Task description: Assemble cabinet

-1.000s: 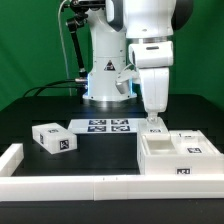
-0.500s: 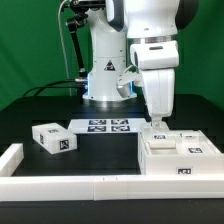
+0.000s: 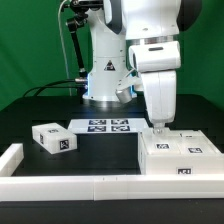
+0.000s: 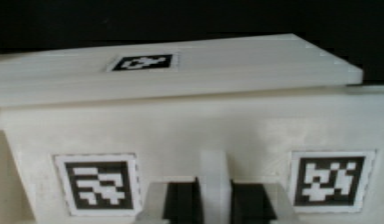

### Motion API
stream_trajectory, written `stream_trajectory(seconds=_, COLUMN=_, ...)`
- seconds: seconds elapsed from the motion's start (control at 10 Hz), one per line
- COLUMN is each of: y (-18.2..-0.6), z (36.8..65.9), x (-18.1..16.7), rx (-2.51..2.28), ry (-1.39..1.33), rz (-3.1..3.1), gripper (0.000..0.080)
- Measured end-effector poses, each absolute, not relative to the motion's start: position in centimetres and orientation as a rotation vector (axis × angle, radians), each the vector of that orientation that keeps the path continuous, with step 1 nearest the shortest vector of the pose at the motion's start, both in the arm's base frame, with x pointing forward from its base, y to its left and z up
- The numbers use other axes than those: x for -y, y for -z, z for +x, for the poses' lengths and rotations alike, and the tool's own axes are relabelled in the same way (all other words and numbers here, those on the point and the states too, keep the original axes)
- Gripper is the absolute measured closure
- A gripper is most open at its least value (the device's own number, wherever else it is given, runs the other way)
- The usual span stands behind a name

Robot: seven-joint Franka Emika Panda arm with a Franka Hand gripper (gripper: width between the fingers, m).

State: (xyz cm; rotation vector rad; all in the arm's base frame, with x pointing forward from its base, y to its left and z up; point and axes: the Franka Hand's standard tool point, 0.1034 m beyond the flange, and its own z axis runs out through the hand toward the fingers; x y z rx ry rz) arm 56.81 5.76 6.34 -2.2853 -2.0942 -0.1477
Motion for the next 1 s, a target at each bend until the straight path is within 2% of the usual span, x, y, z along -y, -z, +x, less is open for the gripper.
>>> stream_trajectory(seconds=0.2, y=-6.3, z=57.9, x=-5.7, rx=2.104, ry=0.158, rz=-2.276, gripper=0.0731)
stream_trajectory(seconds=0.7, y=-6.6, z=57.6, x=-5.7, rx=2.109, ry=0.151, rz=-2.276, gripper=0.0721)
stream_trajectory(seconds=0.8, y=-6.8, z=57.3, x=-5.6, rx=2.112, ry=0.148, rz=-2.278, gripper=0.0544)
stream_trajectory(seconds=0.9, y=-7.3, z=56.9, x=-5.5, rx=2.115, ry=0.158, rz=-2.290, gripper=0.0544)
stream_trajectory(seconds=1.0, y=-7.9, z=56.2, x=-5.2, rx=2.120, ry=0.175, rz=-2.308, gripper=0.0361)
